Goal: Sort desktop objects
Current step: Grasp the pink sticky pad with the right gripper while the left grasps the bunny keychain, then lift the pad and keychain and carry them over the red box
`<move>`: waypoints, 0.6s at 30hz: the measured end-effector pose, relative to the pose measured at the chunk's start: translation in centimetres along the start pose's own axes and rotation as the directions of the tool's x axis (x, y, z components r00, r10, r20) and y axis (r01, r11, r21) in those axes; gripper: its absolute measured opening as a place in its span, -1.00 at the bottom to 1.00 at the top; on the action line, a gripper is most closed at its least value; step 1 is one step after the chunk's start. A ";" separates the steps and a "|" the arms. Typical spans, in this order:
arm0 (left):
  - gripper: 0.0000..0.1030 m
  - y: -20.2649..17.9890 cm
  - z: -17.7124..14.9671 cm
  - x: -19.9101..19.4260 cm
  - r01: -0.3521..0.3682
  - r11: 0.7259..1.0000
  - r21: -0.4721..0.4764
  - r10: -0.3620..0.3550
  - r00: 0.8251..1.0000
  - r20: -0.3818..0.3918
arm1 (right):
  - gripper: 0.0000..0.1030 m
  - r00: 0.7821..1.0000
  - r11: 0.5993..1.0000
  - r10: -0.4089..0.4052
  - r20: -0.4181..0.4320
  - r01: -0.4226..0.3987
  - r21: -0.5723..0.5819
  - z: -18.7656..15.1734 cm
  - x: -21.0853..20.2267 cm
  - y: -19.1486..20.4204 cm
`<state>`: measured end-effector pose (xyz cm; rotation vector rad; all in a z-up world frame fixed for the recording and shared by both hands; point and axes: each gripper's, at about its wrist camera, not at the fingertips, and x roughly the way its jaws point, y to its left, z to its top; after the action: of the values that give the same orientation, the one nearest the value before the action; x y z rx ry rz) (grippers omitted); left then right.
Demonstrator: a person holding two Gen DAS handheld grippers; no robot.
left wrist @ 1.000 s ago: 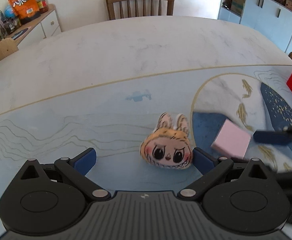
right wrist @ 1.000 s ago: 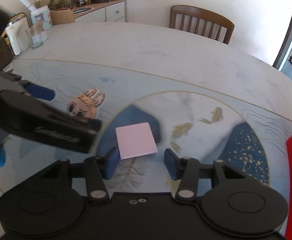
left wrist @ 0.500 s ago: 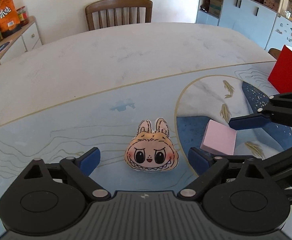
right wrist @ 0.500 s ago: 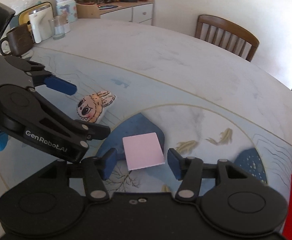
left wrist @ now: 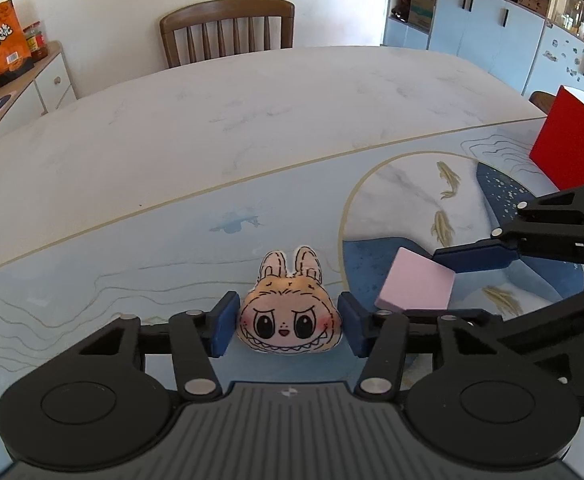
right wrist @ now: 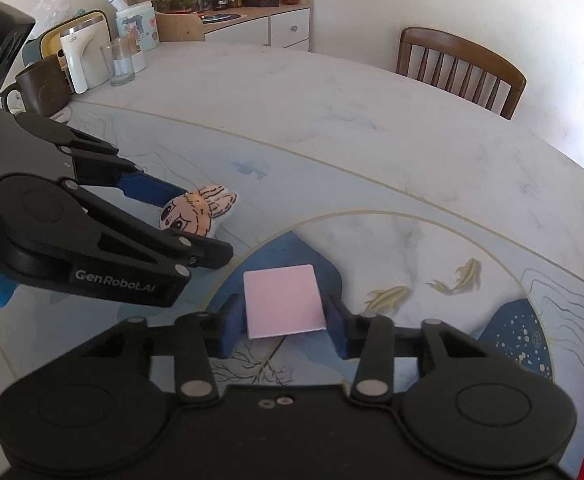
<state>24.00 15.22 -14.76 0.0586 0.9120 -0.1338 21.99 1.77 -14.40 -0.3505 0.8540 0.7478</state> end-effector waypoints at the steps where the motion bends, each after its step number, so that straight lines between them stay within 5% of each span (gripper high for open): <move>1: 0.03 0.0 -0.1 -0.1 0.004 1.000 -0.002 -0.004 1.000 0.000 | -0.18 1.000 1.000 -0.004 -0.001 0.004 -0.003 0.0 0.0 0.0; 18: 0.01 -2.6 -3.4 -2.9 0.032 0.998 -0.047 -0.033 0.999 -0.018 | -0.18 0.998 0.993 -0.041 -0.055 0.046 0.108 -4.0 -3.7 -2.5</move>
<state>19.18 13.30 -14.52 0.0016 0.9343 -0.1420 19.97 -3.86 -13.99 -0.2911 0.9306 0.6507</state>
